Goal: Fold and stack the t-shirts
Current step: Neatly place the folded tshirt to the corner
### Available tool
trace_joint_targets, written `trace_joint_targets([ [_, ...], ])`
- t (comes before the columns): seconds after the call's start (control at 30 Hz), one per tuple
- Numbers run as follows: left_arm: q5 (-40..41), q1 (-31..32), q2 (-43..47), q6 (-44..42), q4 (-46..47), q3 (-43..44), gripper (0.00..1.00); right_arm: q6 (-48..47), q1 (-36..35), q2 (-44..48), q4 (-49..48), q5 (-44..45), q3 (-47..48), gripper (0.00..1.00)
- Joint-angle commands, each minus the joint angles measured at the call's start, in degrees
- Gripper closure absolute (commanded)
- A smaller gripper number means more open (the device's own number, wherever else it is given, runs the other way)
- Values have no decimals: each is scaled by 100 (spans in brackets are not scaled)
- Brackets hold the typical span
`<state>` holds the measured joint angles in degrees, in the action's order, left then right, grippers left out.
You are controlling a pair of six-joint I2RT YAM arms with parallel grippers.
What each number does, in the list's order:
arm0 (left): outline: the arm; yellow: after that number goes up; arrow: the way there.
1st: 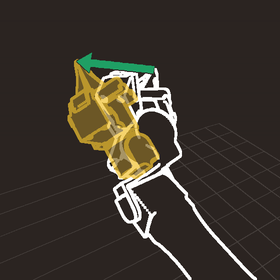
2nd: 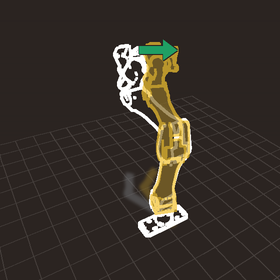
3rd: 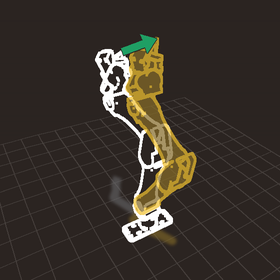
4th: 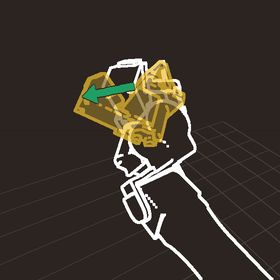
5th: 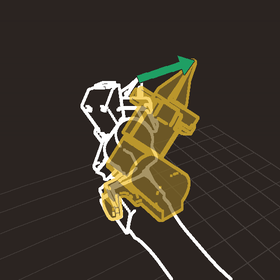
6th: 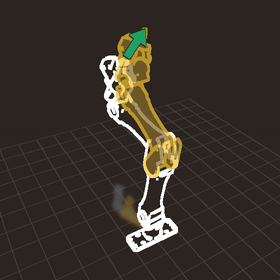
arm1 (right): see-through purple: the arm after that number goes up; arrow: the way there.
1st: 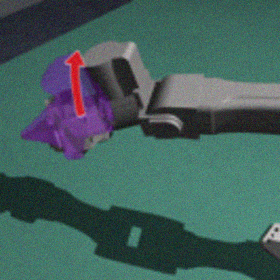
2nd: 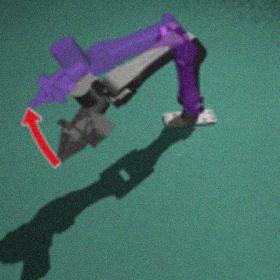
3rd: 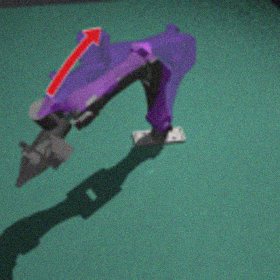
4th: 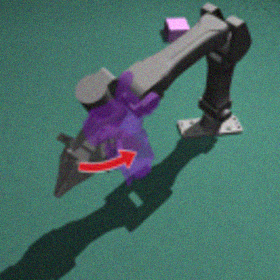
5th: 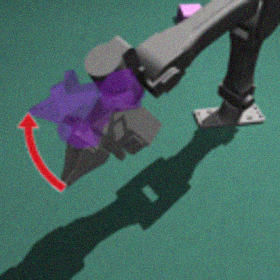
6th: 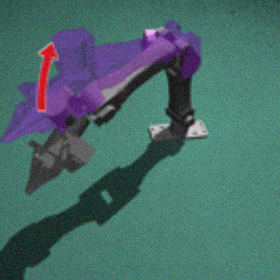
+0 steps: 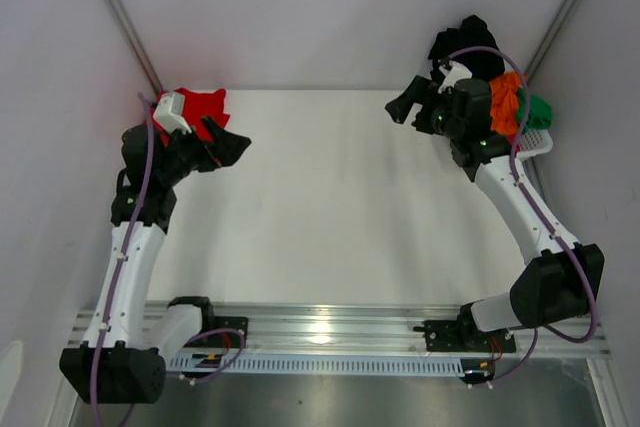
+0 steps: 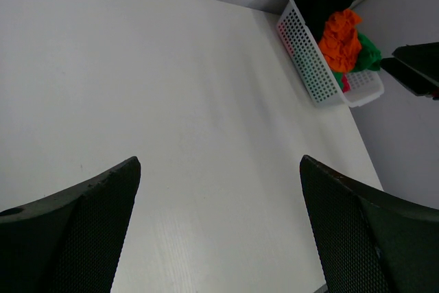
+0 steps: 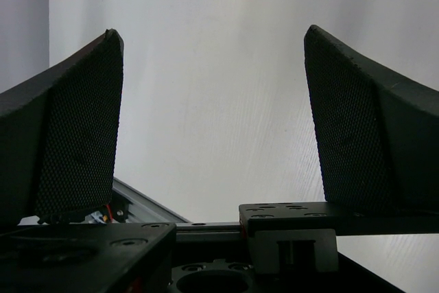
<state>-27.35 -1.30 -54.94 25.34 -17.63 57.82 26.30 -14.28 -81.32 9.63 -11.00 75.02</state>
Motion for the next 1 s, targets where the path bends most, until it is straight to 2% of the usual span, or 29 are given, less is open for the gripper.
trace_joint_targets([
  [0.0,-508,-63,-43,269,268,-78,1,-73,-39,90,285,63,215,1],
  [0.57,-543,-195,-131,-47,269,-175,0,-231,-39,345,136,54,-76,1],
  [0.8,-605,-301,-184,-1012,-161,-61,1,-389,-31,336,-258,11,-295,1],
  [0.97,-315,-301,35,-1163,215,-394,1,-530,-31,450,-795,55,-725,1],
])
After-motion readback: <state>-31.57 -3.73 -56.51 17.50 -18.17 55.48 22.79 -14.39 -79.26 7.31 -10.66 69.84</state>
